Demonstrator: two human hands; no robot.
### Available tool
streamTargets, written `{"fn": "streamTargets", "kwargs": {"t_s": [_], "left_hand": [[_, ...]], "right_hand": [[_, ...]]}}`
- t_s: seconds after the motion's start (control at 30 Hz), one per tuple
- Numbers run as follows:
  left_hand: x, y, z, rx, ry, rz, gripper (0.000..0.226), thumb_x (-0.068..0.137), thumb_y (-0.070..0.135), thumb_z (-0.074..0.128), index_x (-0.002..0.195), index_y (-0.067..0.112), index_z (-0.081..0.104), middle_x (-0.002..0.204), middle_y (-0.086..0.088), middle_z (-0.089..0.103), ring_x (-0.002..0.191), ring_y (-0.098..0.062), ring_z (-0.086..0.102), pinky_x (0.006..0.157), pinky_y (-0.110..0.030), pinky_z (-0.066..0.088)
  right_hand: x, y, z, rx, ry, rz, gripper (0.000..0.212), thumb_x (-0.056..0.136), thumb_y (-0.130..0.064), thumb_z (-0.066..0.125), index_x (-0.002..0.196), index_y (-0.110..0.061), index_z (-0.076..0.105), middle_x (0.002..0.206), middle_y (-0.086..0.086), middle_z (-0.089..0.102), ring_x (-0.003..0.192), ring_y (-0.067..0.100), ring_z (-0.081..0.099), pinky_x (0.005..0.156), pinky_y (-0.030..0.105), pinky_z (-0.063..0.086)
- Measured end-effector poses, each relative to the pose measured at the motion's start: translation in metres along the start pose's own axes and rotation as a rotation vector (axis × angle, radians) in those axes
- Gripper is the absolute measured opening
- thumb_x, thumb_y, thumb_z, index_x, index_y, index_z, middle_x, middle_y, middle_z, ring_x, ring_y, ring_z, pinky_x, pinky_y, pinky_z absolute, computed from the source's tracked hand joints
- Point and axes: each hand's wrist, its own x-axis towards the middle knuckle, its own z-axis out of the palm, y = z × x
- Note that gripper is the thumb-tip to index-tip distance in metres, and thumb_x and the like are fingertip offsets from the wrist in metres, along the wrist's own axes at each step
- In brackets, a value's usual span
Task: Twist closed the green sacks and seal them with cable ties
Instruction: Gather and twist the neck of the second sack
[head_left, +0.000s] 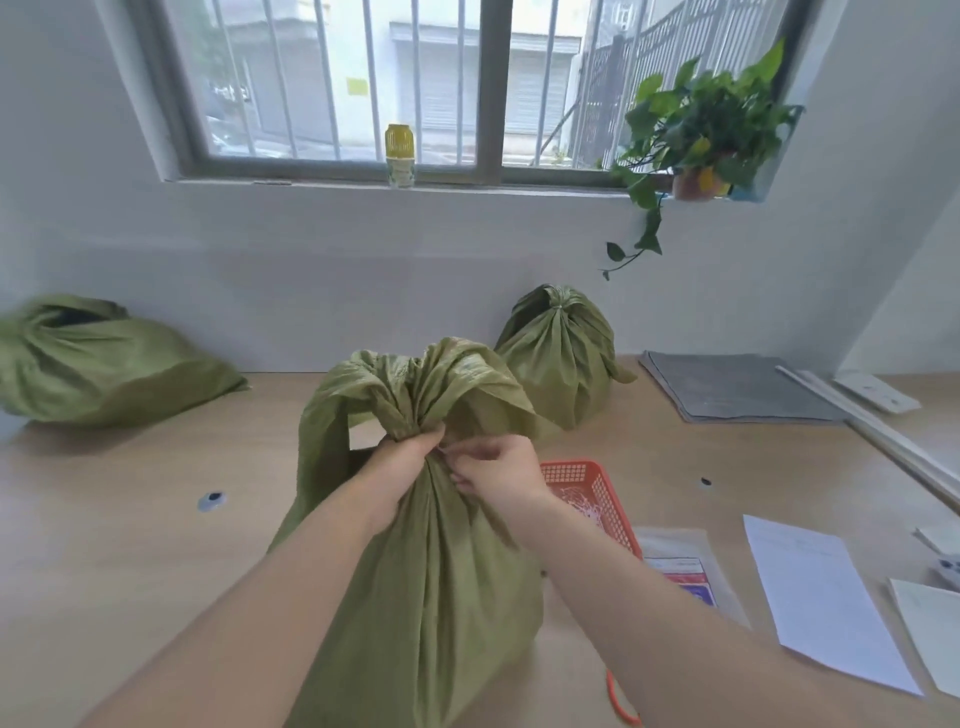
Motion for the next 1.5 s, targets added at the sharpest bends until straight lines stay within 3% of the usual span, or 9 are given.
{"fn": "streamTargets", "kwargs": {"t_s": [0.1, 0.2, 0.27, 0.43, 0.63, 0.83, 0.93, 1.3, 1.5], "left_hand": [[0.003, 0.005, -0.001, -0.088, 0.002, -0.022, 0.022, 0.099, 0.027, 0.065, 0.111, 0.009, 0.071, 0.097, -0.011, 0.076, 0.077, -0.024, 0.073, 0.06, -0.026, 0.059], [0.011, 0.005, -0.002, -0.149, 0.041, -0.038, 0.022, 0.099, 0.022, 0.066, 0.112, 0.006, 0.072, 0.094, -0.012, 0.077, 0.073, -0.026, 0.072, 0.057, -0.029, 0.06], [0.016, 0.005, -0.002, -0.194, 0.065, -0.059, 0.024, 0.097, 0.022, 0.067, 0.112, 0.003, 0.072, 0.09, -0.015, 0.078, 0.072, -0.029, 0.073, 0.061, -0.035, 0.062], [0.031, 0.01, -0.007, -0.253, 0.055, -0.087, 0.029, 0.096, 0.022, 0.067, 0.114, -0.001, 0.071, 0.101, -0.021, 0.076, 0.081, -0.033, 0.074, 0.074, -0.04, 0.06], [0.039, 0.011, -0.019, -0.216, -0.038, -0.06, 0.035, 0.099, 0.027, 0.064, 0.117, -0.002, 0.071, 0.102, -0.02, 0.077, 0.084, -0.03, 0.077, 0.072, -0.035, 0.061], [0.05, 0.021, -0.041, -0.136, -0.222, -0.074, 0.058, 0.095, 0.053, 0.06, 0.123, 0.003, 0.071, 0.117, -0.021, 0.073, 0.103, -0.031, 0.074, 0.092, -0.04, 0.058], [0.056, 0.026, -0.051, -0.199, -0.315, -0.056, 0.069, 0.093, 0.066, 0.052, 0.125, 0.009, 0.072, 0.126, -0.022, 0.07, 0.116, -0.034, 0.068, 0.106, -0.046, 0.051], [0.069, 0.032, -0.067, -0.19, -0.419, -0.088, 0.086, 0.086, 0.083, 0.04, 0.121, 0.012, 0.075, 0.11, -0.021, 0.075, 0.095, -0.031, 0.074, 0.091, -0.043, 0.056], [0.073, 0.026, -0.061, -0.285, -0.388, -0.064, 0.071, 0.095, 0.062, 0.043, 0.107, 0.001, 0.078, 0.09, -0.023, 0.069, 0.078, -0.031, 0.067, 0.075, -0.038, 0.057]], "right_hand": [[0.01, 0.004, 0.007, -0.018, -0.027, -0.017, 0.013, 0.093, -0.008, 0.072, 0.086, -0.017, 0.08, 0.069, -0.003, 0.071, 0.061, 0.007, 0.063, 0.066, 0.018, 0.056], [0.021, 0.008, 0.012, -0.021, -0.061, -0.073, 0.009, 0.093, -0.01, 0.073, 0.091, -0.014, 0.081, 0.072, -0.001, 0.072, 0.064, 0.009, 0.064, 0.07, 0.024, 0.059], [0.027, 0.011, 0.016, -0.083, -0.049, -0.154, 0.008, 0.091, -0.014, 0.075, 0.091, -0.017, 0.083, 0.076, -0.001, 0.076, 0.065, 0.009, 0.066, 0.073, 0.028, 0.061], [0.041, 0.016, 0.022, -0.169, -0.007, -0.35, 0.007, 0.086, -0.016, 0.082, 0.091, -0.019, 0.084, 0.081, -0.01, 0.078, 0.075, 0.002, 0.069, 0.073, 0.011, 0.05], [0.06, 0.01, 0.038, -0.232, -0.024, -0.241, 0.011, 0.093, -0.019, 0.073, 0.095, -0.023, 0.082, 0.07, -0.015, 0.069, 0.063, -0.005, 0.059, 0.066, 0.009, 0.046], [0.067, 0.002, 0.047, -0.135, -0.144, -0.156, 0.01, 0.095, -0.022, 0.072, 0.099, -0.021, 0.081, 0.077, -0.008, 0.076, 0.074, 0.007, 0.071, 0.079, 0.023, 0.058], [0.07, -0.003, 0.055, -0.145, -0.136, -0.14, 0.008, 0.091, -0.022, 0.078, 0.087, -0.016, 0.08, 0.064, -0.009, 0.067, 0.061, 0.005, 0.058, 0.065, 0.023, 0.051], [0.073, -0.019, 0.072, -0.057, -0.086, -0.055, 0.04, 0.079, -0.027, 0.09, 0.086, 0.007, 0.072, 0.065, 0.005, 0.066, 0.062, 0.015, 0.067, 0.063, 0.027, 0.061], [0.082, -0.019, 0.073, -0.242, 0.009, -0.112, 0.038, 0.071, -0.028, 0.095, 0.064, -0.008, 0.063, 0.054, 0.0, 0.062, 0.057, 0.017, 0.07, 0.06, 0.034, 0.062]]}}
